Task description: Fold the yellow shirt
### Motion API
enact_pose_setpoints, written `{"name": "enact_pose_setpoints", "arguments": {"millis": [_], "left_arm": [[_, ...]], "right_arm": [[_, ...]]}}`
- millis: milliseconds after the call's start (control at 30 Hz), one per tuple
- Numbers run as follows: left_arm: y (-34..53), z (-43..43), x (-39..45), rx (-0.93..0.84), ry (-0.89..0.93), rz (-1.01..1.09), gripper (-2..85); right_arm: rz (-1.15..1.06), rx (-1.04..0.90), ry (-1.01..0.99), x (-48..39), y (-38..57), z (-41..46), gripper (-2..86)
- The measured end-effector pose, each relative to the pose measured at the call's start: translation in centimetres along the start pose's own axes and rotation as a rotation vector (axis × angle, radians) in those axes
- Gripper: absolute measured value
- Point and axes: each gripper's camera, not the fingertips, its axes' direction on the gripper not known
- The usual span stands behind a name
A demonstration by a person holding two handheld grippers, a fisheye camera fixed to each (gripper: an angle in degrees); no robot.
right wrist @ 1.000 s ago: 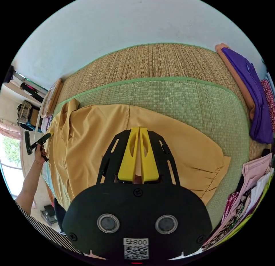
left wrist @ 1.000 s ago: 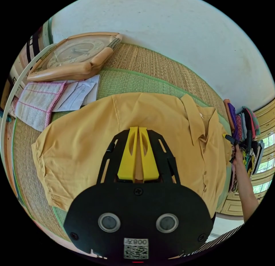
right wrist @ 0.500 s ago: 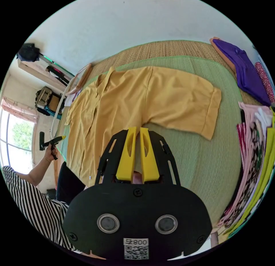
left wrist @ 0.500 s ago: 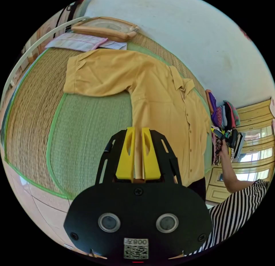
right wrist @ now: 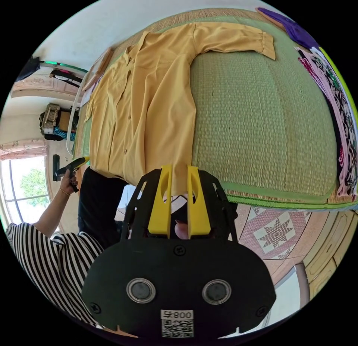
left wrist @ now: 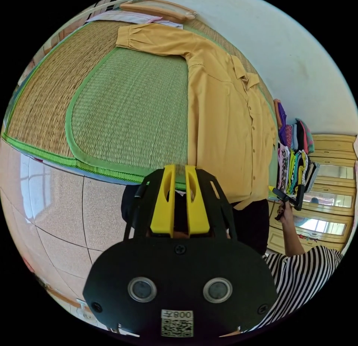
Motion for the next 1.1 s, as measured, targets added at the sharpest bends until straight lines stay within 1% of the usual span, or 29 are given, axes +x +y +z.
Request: {"name": "enact_pose_setpoints", "arguments": {"millis": [200, 267, 333, 500, 600, 700, 800, 1000, 1100], "left_arm": [[1.2, -1.4, 0.5, -0.007, 0.017, 0.033, 1.4], [1.7, -1.0, 0.9, -0.043, 0.021, 0.05, 1.7], [2.2, -1.3, 1.1, -0.029, -0.025, 0.048, 1.6], [2.7, -2.4, 1.8, -0.037, -0.062, 0.051, 1.1], [3.1, -3.0, 1.9, -0.038, -0.029, 0.053, 0.8], [3.4, -3.1, 2.3, -0.051, -0.051, 0.065, 0.5], [3.6, -4.1, 2.6, -0.052, -0.071, 0.073, 0.3], [4.5, -9.6, 2.2, 0.058, -0.048, 0.067, 0.2], [4.9, -12.2, 1.6, 0.109, -0.066, 0.056, 0.4]], "right_arm": [[0.023, -0.001, 0.011, 0.0, 0.4, 0.4, 6.1], [0.023, 0.001, 0.024, -0.2, 0.6, 0.4, 6.0], [0.024, -0.005, 0.02, -0.3, 0.8, 0.6, 6.0], [0.026, -0.008, 0.034, -0.3, 1.2, 0.6, 5.9], [0.025, -0.012, 0.039, -0.3, 1.4, 0.5, 5.7], [0.028, -0.01, 0.047, -0.2, 1.7, 0.5, 5.1], [0.034, -0.013, 0.053, 0.0, 1.9, 0.5, 2.7], [0.03, -0.008, 0.012, 0.8, 3.0, -0.4, 0.7], [0.062, 0.008, -0.021, 2.0, 3.9, -0.8, 0.6]]}}
